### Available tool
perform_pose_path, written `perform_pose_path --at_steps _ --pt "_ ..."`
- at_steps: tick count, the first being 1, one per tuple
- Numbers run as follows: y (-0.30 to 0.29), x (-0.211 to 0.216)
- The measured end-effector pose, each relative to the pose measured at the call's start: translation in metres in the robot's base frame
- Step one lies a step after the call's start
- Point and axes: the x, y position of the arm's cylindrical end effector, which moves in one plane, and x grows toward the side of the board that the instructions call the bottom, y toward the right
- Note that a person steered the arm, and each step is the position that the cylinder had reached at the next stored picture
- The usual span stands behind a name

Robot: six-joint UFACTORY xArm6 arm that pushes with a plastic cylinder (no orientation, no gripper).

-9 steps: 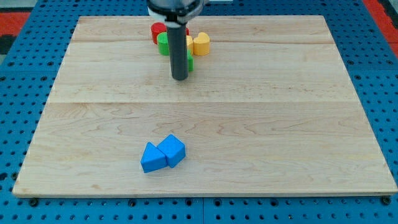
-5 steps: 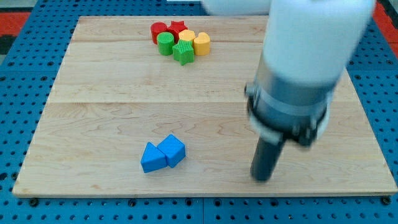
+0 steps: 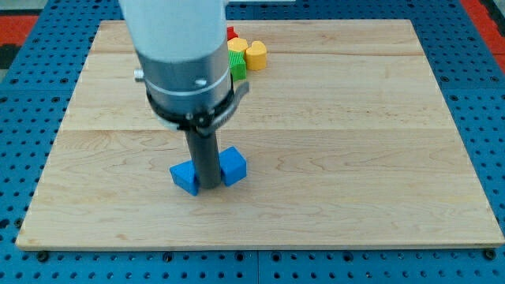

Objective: Slide blue cube to the center

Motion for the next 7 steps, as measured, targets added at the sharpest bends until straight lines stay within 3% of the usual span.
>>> perform_pose_path --at_steps 2,4,5,6,7 --pt "0.049 0.002" --pt "0.033 -0.103" --pt "0.036 -0.065" --pt "0.098 -0.056" --pt "0.133 -0.083"
